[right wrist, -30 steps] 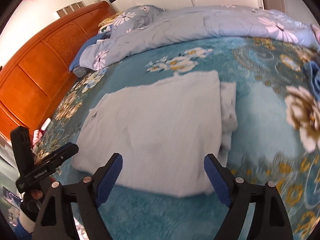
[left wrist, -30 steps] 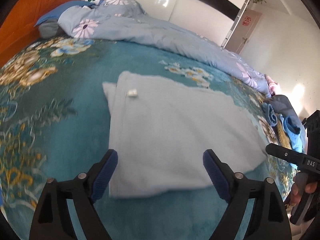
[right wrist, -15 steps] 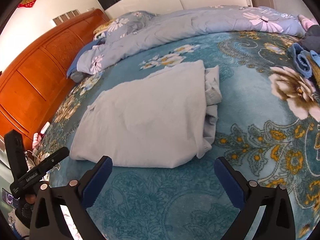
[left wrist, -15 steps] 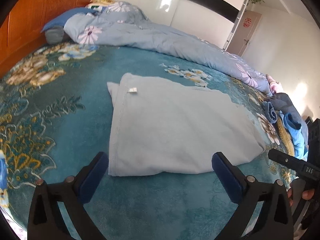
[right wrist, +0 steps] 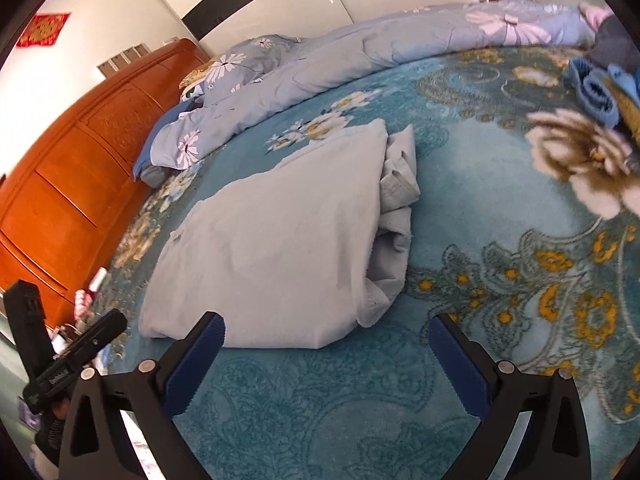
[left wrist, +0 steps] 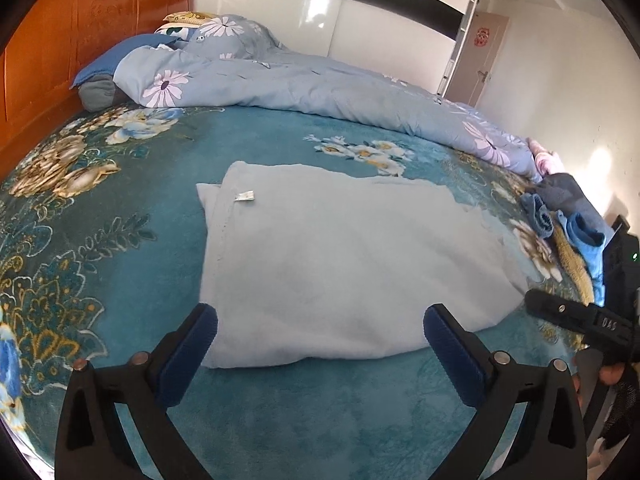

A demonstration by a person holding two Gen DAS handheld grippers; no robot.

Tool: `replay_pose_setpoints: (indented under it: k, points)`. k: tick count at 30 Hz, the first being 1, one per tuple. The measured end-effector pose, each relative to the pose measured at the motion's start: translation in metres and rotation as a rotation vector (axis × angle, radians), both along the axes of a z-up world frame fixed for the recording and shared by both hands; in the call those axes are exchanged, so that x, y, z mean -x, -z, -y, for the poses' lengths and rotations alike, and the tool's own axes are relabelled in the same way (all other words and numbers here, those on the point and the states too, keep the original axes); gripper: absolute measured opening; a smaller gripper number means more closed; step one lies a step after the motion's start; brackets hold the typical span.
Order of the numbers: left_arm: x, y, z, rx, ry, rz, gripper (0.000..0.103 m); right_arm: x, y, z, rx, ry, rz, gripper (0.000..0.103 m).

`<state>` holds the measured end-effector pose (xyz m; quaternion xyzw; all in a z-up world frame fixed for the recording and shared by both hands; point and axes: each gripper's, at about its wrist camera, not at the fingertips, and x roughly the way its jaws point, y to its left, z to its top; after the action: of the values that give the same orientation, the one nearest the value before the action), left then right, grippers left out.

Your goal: Fold clothes

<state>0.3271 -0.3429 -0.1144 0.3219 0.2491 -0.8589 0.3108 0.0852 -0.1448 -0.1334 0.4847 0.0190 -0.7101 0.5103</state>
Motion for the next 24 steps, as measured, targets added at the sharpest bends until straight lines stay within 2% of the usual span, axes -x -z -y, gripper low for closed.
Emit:
replay_pose_setpoints:
  k: [4, 8, 9, 10, 11, 12, 13, 15, 17, 24]
  points:
    - [0.008, -0.002, 0.004, -0.006, -0.021, -0.024, 0.103, 0.011, 0.007, 0.004, 0.045, -0.001, 0.054, 0.103]
    - [0.028, 0.003, 0.014, -0.06, 0.001, -0.028, 0.102, 0.027, 0.015, 0.014, 0.054, 0.009, 0.103, 0.103]
    - [0.034, 0.004, 0.016, -0.08, 0.013, -0.033, 0.095, 0.031, 0.017, 0.016, 0.053, 0.014, 0.112, 0.103]
    - [0.039, 0.005, 0.017, -0.086, 0.021, -0.032, 0.081, 0.035, 0.018, 0.018, 0.06, 0.021, 0.125, 0.103]
    - [0.044, 0.007, 0.018, -0.093, 0.029, -0.03, 0.073, 0.04, 0.019, 0.019, 0.068, 0.028, 0.141, 0.102]
    - [0.052, 0.01, 0.021, -0.102, 0.035, -0.016, 0.058, 0.045, 0.021, 0.021, 0.076, 0.033, 0.157, 0.101]
    - [0.061, 0.014, 0.023, -0.123, 0.043, -0.004, 0.048, 0.049, 0.022, 0.022, 0.083, 0.039, 0.173, 0.098]
    - [0.073, 0.021, 0.026, -0.161, 0.061, -0.021, 0.038, 0.058, 0.024, 0.025, 0.094, 0.05, 0.206, 0.092]
    - [0.081, 0.023, 0.026, -0.166, 0.069, -0.027, 0.037, 0.067, 0.026, 0.028, 0.102, 0.061, 0.232, 0.082]
    - [0.105, 0.039, 0.025, -0.196, 0.121, -0.031, 0.037, 0.085, 0.034, 0.043, 0.083, 0.061, 0.272, 0.061]
